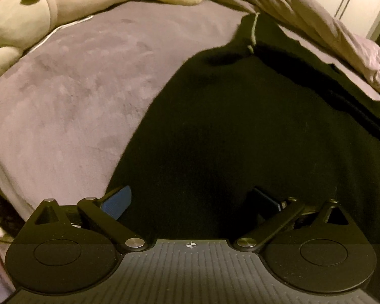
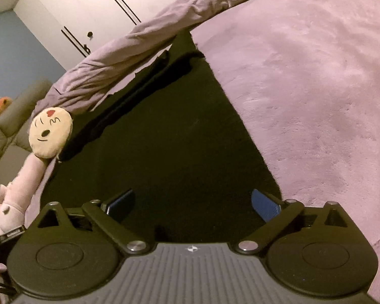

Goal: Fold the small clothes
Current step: 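Move both open tools to the hem of the narrowed sweater, then close the left tool on the hem while the right tool grasps it too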

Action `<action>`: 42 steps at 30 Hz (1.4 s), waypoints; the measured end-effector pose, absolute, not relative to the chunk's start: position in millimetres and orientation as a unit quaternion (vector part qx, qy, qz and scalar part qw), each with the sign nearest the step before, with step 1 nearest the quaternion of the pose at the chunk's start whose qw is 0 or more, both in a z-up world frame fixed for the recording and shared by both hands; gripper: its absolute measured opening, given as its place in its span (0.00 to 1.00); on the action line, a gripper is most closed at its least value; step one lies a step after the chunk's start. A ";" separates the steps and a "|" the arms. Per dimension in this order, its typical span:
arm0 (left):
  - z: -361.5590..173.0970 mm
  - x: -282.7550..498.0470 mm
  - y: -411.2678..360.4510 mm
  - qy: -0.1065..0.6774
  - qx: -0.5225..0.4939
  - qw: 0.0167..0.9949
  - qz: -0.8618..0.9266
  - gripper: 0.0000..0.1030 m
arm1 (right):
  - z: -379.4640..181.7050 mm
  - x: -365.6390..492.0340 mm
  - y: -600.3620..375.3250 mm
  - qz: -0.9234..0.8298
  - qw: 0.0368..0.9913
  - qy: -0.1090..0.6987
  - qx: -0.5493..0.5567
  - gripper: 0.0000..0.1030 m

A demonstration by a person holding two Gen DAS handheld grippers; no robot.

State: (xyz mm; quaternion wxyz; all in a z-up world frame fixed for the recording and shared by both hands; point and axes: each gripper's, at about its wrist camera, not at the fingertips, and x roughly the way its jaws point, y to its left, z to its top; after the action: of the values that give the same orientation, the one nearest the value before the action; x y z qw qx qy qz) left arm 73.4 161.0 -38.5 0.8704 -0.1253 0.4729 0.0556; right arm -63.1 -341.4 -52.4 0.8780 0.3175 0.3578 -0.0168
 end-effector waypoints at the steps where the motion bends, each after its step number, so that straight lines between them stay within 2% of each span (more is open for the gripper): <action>1: -38.2 73.8 162.2 0.474 -0.129 0.869 0.055 1.00 | -52.8 -62.3 -342.8 -0.019 0.875 0.358 0.325 0.96; 6: -34.6 78.1 173.0 0.487 -0.151 0.859 0.042 1.00 | -59.4 -59.9 -358.0 -0.019 0.853 0.357 0.381 0.96; 17: -19.0 74.2 223.2 0.493 -0.196 0.846 0.043 1.00 | -48.4 -63.8 -360.4 -0.024 0.845 0.365 0.390 0.95; 22: -27.2 72.6 239.7 0.509 -0.217 0.832 0.036 1.00 | -34.2 -70.9 -367.9 -0.037 0.856 0.371 0.357 0.82; 24: -33.5 73.4 239.2 0.519 -0.220 0.826 0.033 1.00 | -33.8 -73.5 -374.4 -0.051 0.856 0.374 0.354 0.72; 26: -38.2 74.8 237.1 0.524 -0.224 0.821 0.024 1.00 | -35.4 -75.9 -382.0 -0.063 0.851 0.376 0.360 0.68; 29: -43.3 79.7 233.3 0.533 -0.222 0.816 0.019 0.98 | -40.2 -76.4 -389.7 -0.075 0.847 0.385 0.360 0.67; 32: -41.3 82.5 231.6 0.540 -0.211 0.815 0.019 0.88 | -46.8 -75.4 -393.1 -0.076 0.842 0.394 0.361 0.67; 34: -39.0 82.0 231.0 0.543 -0.199 0.816 0.012 0.72 | -50.3 -73.3 -394.3 -0.069 0.839 0.399 0.363 0.67; 35: -38.5 80.7 231.3 0.545 -0.192 0.816 0.008 0.68 | -51.1 -72.6 -394.0 -0.065 0.839 0.401 0.361 0.68; 37: -37.7 78.2 233.7 0.547 -0.190 0.815 0.001 0.50 | -50.8 -70.8 -393.1 -0.057 0.841 0.406 0.353 0.68; 40: -37.5 74.5 237.4 0.546 -0.203 0.813 -0.009 0.37 | -50.0 -69.7 -393.6 -0.039 0.840 0.411 0.353 0.67; 41: -38.2 73.7 237.6 0.545 -0.207 0.812 -0.013 0.35 | -49.3 -69.6 -393.3 -0.031 0.841 0.411 0.351 0.61; 42: -38.9 73.3 237.6 0.545 -0.209 0.812 -0.017 0.31 | -49.2 -69.2 -392.9 -0.022 0.841 0.412 0.351 0.50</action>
State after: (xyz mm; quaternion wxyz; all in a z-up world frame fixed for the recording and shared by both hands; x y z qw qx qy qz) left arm 73.3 237.6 -38.9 0.8118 -0.2094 0.5448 -0.0165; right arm -69.2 -392.9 -49.2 0.8406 0.3511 0.4118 -0.0219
